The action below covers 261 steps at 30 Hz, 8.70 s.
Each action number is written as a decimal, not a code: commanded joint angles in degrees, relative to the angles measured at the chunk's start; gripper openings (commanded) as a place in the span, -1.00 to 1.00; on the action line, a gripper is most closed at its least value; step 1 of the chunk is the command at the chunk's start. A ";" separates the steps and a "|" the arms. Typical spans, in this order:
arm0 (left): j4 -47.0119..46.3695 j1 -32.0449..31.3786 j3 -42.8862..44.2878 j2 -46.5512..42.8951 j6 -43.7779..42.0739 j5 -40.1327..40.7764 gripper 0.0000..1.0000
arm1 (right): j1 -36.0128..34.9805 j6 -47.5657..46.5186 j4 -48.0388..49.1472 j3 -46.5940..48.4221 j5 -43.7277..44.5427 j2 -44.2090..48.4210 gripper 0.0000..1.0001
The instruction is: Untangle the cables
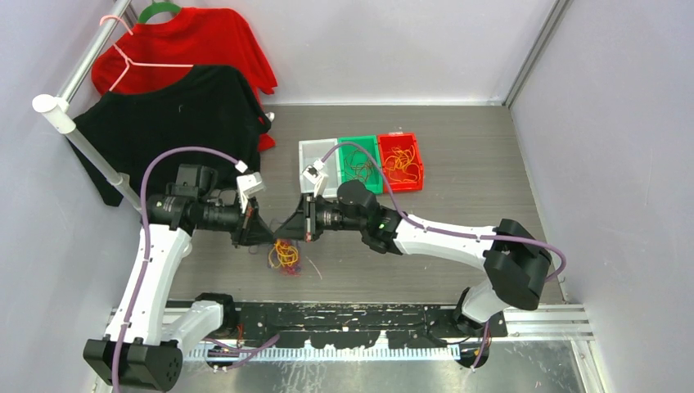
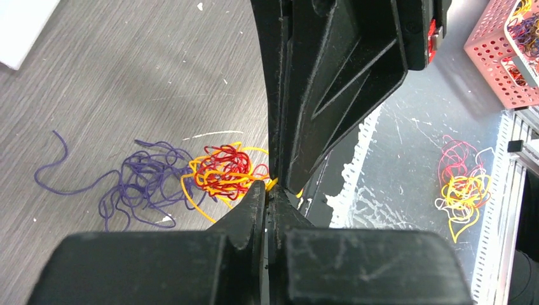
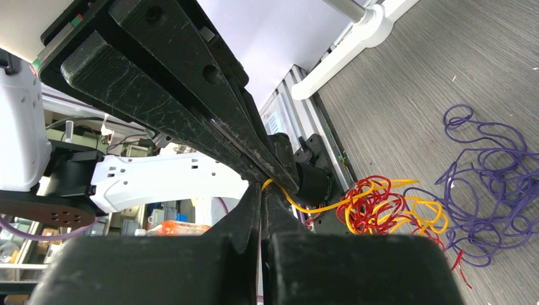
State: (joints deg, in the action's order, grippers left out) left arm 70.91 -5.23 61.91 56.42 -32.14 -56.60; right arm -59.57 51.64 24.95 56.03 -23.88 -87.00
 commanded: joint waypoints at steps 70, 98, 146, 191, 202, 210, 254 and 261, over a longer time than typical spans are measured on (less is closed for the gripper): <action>-12.01 -1.50 19.57 -3.87 21.67 -10.14 -1.00 | -3.80 -20.36 17.45 -2.06 28.57 -10.81 0.14; -42.02 -1.53 42.10 1.61 33.70 15.04 -1.00 | 0.26 -19.68 15.69 -19.72 46.90 -6.53 0.01; -38.90 -1.80 26.68 -3.17 42.20 11.39 -1.00 | 0.70 -34.65 10.43 -9.42 18.42 4.62 0.85; -0.05 -2.42 4.45 -7.25 -16.31 5.75 0.44 | 0.82 -40.01 -5.49 -3.26 3.05 5.77 -0.98; -2.01 -7.41 1.03 -8.20 -19.36 1.63 0.32 | 0.91 -32.71 -3.72 1.05 -7.99 3.81 -0.98; -5.10 -10.96 1.13 -8.49 -23.10 3.72 0.15 | 0.90 -28.43 -5.26 5.34 -17.46 0.86 -0.98; -21.70 -17.20 -2.46 -13.76 -16.86 10.42 -0.85 | 1.99 -12.10 14.28 1.51 -21.25 -1.78 -0.80; -37.24 -17.58 -3.50 -15.29 -3.03 15.59 -1.00 | 2.00 -0.52 33.12 -0.59 -14.54 -6.49 -0.30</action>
State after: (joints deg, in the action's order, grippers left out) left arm 45.65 -22.28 57.84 41.56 -44.16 -43.46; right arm -57.63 43.00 41.76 55.96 -44.05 -91.61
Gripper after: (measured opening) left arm 0.012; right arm 0.244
